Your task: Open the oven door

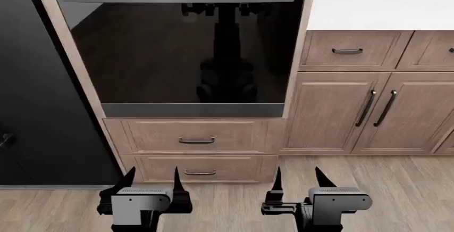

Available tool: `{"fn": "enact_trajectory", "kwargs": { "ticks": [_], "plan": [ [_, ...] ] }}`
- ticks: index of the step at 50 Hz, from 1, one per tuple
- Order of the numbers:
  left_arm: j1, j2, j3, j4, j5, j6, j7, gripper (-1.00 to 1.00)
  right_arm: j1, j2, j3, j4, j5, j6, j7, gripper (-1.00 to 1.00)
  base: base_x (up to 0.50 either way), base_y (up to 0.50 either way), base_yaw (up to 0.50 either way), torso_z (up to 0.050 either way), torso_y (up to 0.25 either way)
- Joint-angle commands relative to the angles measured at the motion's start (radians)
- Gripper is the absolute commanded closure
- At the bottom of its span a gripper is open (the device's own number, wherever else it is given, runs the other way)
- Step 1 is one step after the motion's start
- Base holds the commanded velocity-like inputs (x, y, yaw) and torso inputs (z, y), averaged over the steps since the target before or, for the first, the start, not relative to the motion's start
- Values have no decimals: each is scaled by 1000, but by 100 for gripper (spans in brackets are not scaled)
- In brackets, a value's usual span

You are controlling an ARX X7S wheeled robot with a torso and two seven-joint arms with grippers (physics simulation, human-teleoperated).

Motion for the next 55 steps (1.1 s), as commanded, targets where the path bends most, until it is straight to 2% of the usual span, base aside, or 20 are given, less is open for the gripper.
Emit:
{"fn": "enact_trajectory", "kwargs": {
  "ticks": [1, 8, 19, 40, 55],
  "plan": [
    [6, -15, 21, 1, -13, 9, -20, -100, -12, 17, -17, -11, 17, -10, 18, -100, 0, 0, 0, 0, 0],
    [70, -28, 75, 31, -20, 43, -67, -100, -92, 58, -26, -87, 55, -32, 17, -100, 0, 0, 0, 0, 0],
    [107, -47, 115, 54, -47, 54, -109, -100, -138, 93, -38, -142, 61, -37, 26, -100, 495, 0, 0, 0, 0],
    [79, -79, 147, 26, -94, 58, -136, -100, -112, 117, -60, -130, 81, -28, 55, -100, 500, -2, 0, 0, 0],
    [64, -102, 164, 28, -112, 53, -151, -100, -97, 125, -60, -147, 144, 24, 59, -100, 345, -436, 0, 0, 0]
  ]
}}
